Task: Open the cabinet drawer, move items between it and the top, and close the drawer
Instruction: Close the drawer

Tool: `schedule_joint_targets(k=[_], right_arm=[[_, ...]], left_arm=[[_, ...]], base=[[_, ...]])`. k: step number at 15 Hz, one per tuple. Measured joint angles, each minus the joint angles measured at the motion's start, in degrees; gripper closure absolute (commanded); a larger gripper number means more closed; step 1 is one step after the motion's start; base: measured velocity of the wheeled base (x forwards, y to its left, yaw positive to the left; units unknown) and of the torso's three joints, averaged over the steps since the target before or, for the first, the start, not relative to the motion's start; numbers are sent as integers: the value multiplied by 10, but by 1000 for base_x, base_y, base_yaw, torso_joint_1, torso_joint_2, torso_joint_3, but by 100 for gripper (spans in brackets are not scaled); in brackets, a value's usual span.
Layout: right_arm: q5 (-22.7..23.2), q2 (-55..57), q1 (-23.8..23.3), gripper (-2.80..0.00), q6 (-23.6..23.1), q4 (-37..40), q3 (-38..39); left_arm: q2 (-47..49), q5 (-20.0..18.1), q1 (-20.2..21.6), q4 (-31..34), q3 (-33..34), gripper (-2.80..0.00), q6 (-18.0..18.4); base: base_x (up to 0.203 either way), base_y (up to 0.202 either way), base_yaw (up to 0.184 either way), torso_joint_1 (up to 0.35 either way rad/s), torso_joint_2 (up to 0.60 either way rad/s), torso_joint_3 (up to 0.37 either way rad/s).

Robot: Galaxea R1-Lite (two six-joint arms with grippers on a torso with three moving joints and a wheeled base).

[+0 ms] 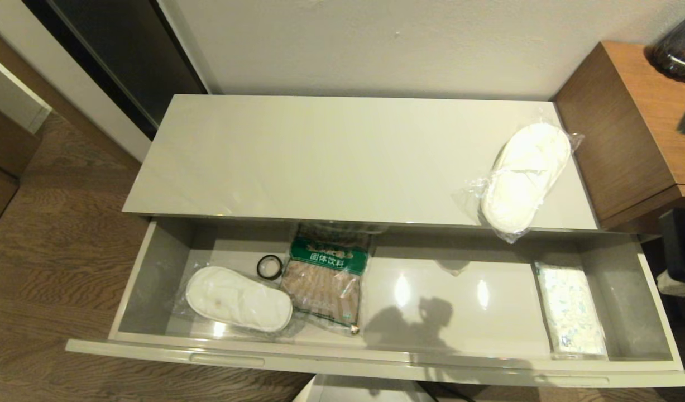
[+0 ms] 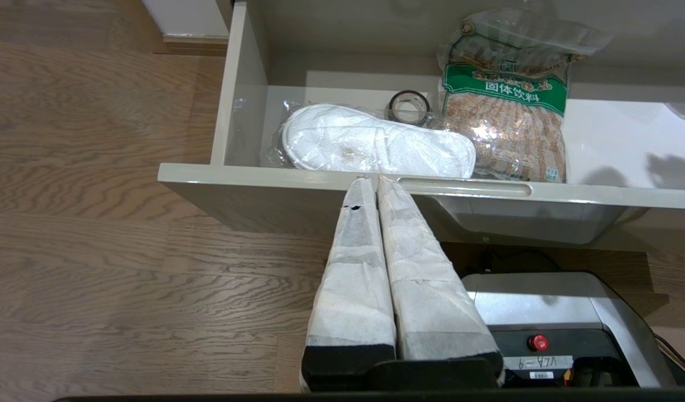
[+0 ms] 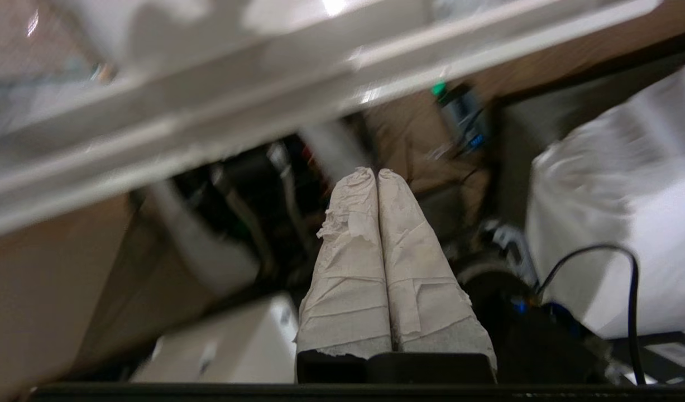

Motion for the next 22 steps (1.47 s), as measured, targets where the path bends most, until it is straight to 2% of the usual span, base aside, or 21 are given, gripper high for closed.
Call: schedule_joint_targets(k=[3,6,8,10,12,14,15,17,19,22], right_arm=[[109,-57,-7,0,-44,-3,32],[105,-89,-10,0,-47,-101,153],[72,-108,-11,0,-43,-229,292],[14,-132,-12,0,-57,-378,439],[-59,-175,-13,0,-102,-551,558],[-110,-216,-32,0,-163,-685,611],[-118,-228,-61,0,-162,-707,622],[-116,-243,-130,0,-118,-669,624],[-116,-267,-162,0,-86,-612,630],[-149,-325,-208,0,-85,-546,652]], left_arm=[[0,0,0,0,0,0,0],[0,0,0,0,0,0,0],[0,0,0,0,0,0,0],[0,0,0,0,0,0,0],[0,0,0,0,0,0,0],[0,0,0,0,0,0,0],[0,0,0,0,0,0,0],[0,0,0,0,0,0,0],[0,0,0,0,0,0,0],[0,0,0,0,0,0,0]], base=[[0,0,0,0,0,0],[0,0,0,0,0,0],[0,0,0,0,0,0],[0,0,0,0,0,0],[0,0,0,0,0,0],[0,0,0,0,0,0],[0,0,0,0,0,0],[0,0,0,0,0,0],[0,0,0,0,0,0],[0,0,0,0,0,0]])
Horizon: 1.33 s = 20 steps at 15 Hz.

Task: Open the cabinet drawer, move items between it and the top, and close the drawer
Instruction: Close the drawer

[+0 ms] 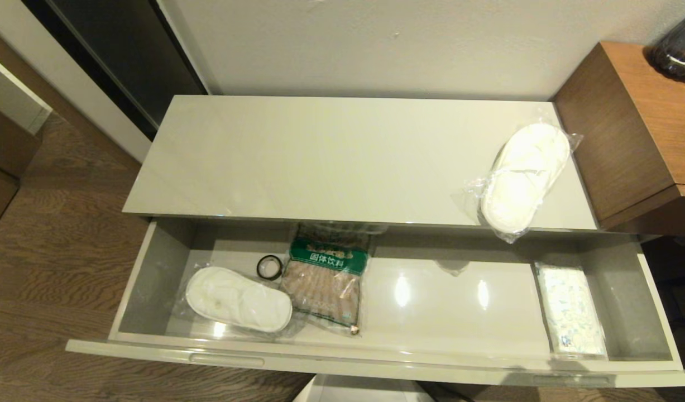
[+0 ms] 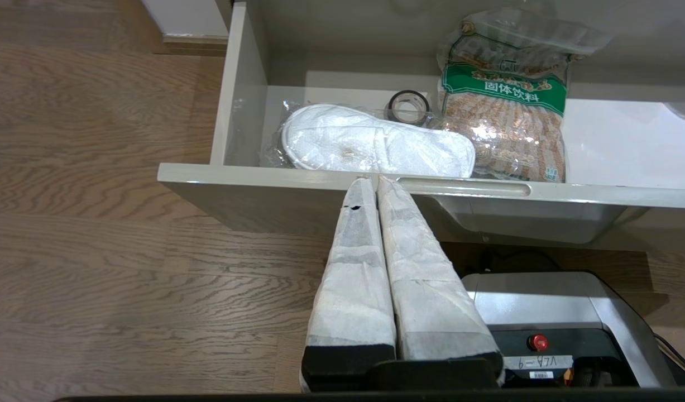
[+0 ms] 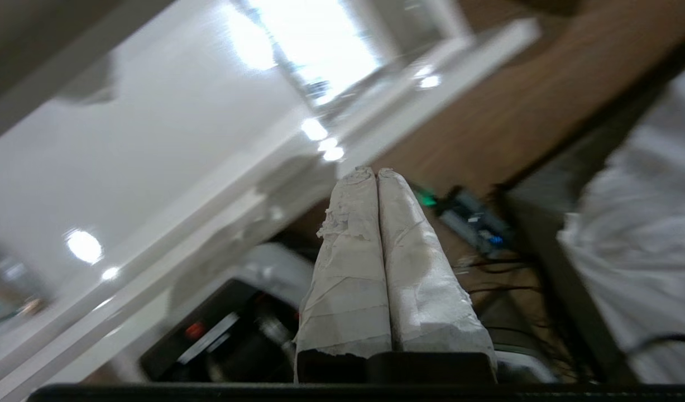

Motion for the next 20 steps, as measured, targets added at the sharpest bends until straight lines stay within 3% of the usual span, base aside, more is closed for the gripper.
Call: schedule_joint_targets(k=[4,6,9,13,14,16,18,20], right_arm=[[-80,-53,-98,0,-34,49,-31],[-92,-84,-125,0,-50,74,-36],[-94,-148,-132,0,-130,77,-31],[-93,-212,-133,0,-270,-58,49],[-75,-229,-150,0,-313,-83,57],[4,-265,-230,0,-400,-120,67],[131,-302,-325,0,-491,-172,79],[260,-336,-377,0,-583,-245,107]], left_arm=[[0,0,-1,0,0,0,0],[0,0,0,0,0,0,0],[0,0,-1,0,0,0,0],[0,0,0,0,0,0,0],[0,0,-1,0,0,0,0],[0,0,0,0,0,0,0],[0,0,-1,0,0,0,0],[0,0,-1,0,0,0,0]], base=[[0,0,0,0,0,0],[0,0,0,0,0,0],[0,0,0,0,0,0],[0,0,0,0,0,0],[0,0,0,0,0,0],[0,0,0,0,0,0],[0,0,0,0,0,0],[0,0,0,0,0,0]])
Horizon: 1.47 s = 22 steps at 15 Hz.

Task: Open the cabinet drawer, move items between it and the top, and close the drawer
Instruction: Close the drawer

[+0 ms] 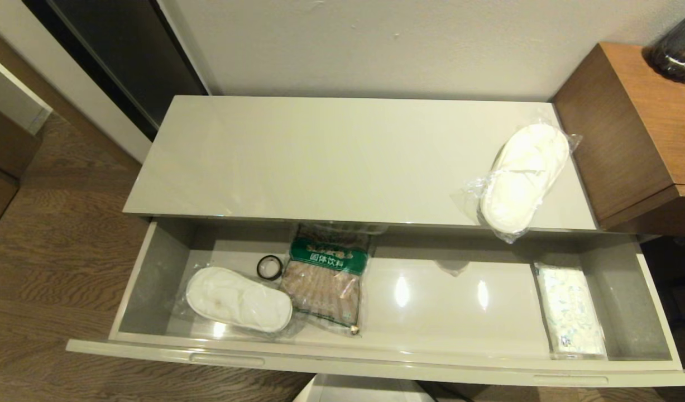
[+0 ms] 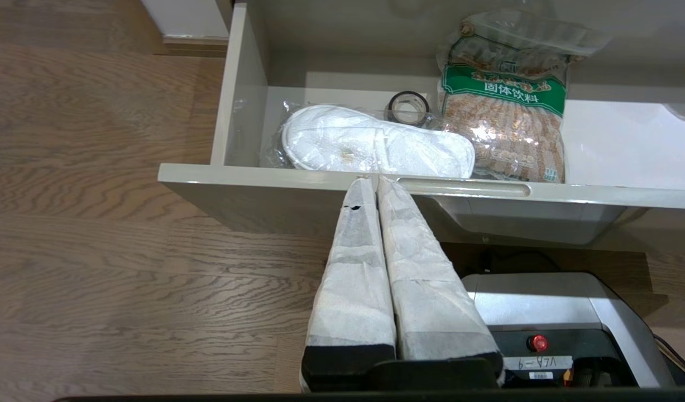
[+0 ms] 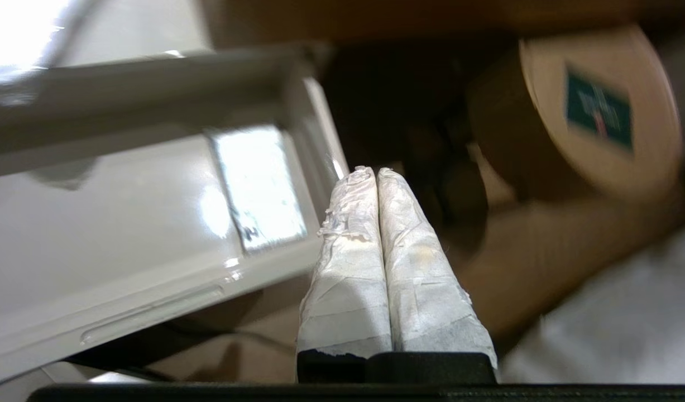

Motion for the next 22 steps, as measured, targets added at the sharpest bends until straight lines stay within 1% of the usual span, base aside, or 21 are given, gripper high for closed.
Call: schedule_joint_targets(k=[1,2,4,6,7,8,12,14,16,17,20,22], right_arm=[[41,-12,-10,0,-39,-36,18],[58,-22,-16,0,-72,-75,37],[63,-33,-13,0,-130,-178,85],[63,-37,-2,0,-177,-276,132],[62,-38,3,0,-187,-304,149],[61,-39,5,0,-188,-309,160],[69,-35,16,0,-181,-264,165],[105,-30,18,0,-159,-188,151],[167,-28,19,0,-148,-100,143],[191,-27,19,0,-147,-65,141],[219,-23,19,0,-145,15,144],[227,-20,18,0,-135,43,156]], left_arm=[[0,0,0,0,0,0,0],[0,0,0,0,0,0,0],[0,0,1,0,0,0,0],[0,0,0,0,0,0,0],[0,0,0,0,0,0,0],[0,0,0,0,0,0,0],[0,0,0,0,0,0,0],[0,0,0,0,0,0,0],[0,0,0,0,0,0,0],[0,0,0,0,0,0,0],[0,0,0,0,0,0,0],[0,0,0,0,0,0,0]], base=[[0,0,0,0,0,0],[0,0,0,0,0,0],[0,0,0,0,0,0],[0,0,0,0,0,0],[0,0,0,0,0,0],[0,0,0,0,0,0],[0,0,0,0,0,0],[0,0,0,0,0,0],[0,0,0,0,0,0],[0,0,0,0,0,0],[0,0,0,0,0,0],[0,0,0,0,0,0]])
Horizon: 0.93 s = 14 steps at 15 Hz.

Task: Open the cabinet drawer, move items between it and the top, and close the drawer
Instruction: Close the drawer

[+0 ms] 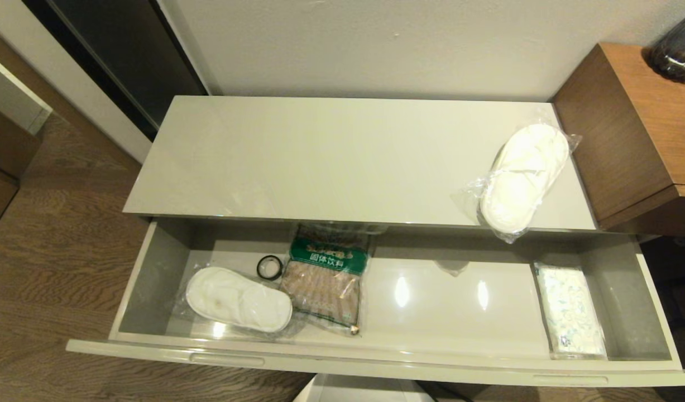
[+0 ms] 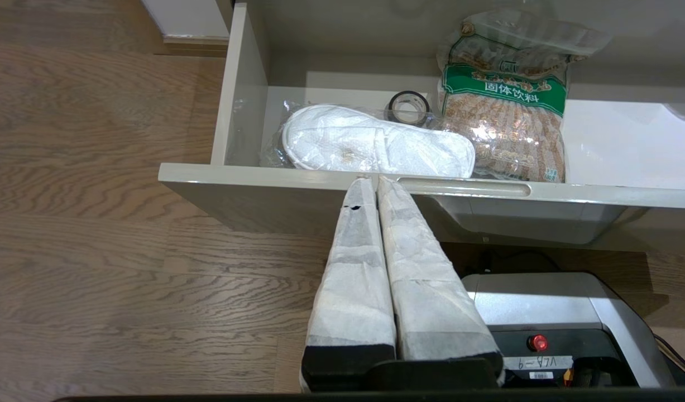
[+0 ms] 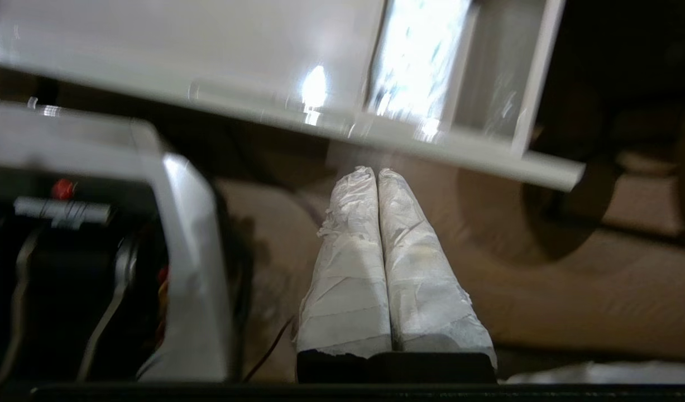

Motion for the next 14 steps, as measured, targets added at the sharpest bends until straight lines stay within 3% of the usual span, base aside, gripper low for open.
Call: schedule_joint_targets(k=[5,9,14], right_arm=[[10,71,1,0,107,5,7],[68,157,1,0,178,-6,-2],[116,324,2,0,204,-14,-25]], left_arm=[[0,0,0,0,0,0,0],[0,0,1,0,0,0,0],[0,0,0,0,0,0,0]], base=[[0,0,0,0,0,0],[0,0,0,0,0,0],[0,0,0,0,0,0]])
